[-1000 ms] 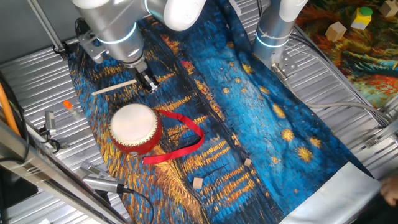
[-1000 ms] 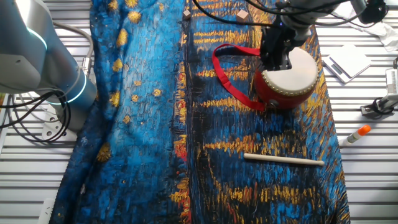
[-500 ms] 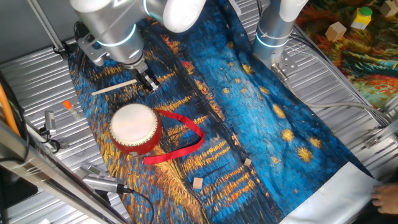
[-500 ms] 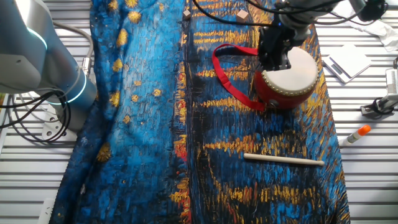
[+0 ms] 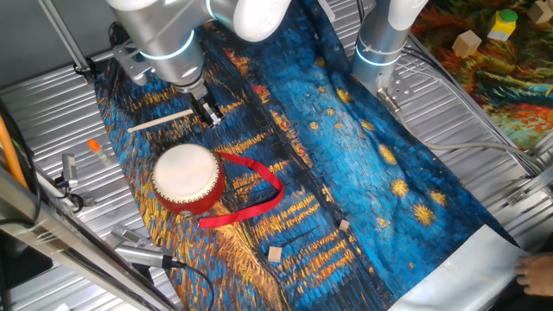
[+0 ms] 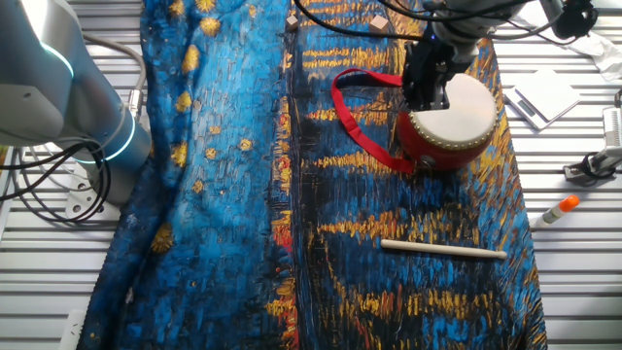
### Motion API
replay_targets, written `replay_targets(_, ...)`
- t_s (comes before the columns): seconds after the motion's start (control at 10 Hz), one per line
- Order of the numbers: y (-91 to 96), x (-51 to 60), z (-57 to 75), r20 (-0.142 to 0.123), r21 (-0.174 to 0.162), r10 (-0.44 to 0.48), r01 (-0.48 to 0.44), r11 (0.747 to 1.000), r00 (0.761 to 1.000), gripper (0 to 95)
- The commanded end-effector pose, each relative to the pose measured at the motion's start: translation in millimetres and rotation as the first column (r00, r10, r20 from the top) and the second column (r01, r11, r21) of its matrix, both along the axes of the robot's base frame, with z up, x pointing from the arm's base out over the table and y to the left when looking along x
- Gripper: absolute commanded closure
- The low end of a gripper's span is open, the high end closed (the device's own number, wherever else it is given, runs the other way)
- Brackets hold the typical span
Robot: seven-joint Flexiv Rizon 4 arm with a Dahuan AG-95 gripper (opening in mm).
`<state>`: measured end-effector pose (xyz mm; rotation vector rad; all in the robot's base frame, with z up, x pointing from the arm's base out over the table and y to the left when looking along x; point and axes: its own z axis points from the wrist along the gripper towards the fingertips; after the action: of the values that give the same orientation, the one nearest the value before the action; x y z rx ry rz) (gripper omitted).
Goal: Play the drum
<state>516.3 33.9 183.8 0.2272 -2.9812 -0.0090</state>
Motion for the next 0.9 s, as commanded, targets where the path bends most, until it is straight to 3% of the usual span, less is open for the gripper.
replay_targets(0.1, 0.4, 1.8, -0.2, -0.002, 0.001, -0.004, 0.004, 1.0, 1.0, 95.0)
replay_targets(0.9, 0.4, 1.8, -0.2, -0.008, 0.013, 0.023, -0.022, 1.0, 1.0, 95.0)
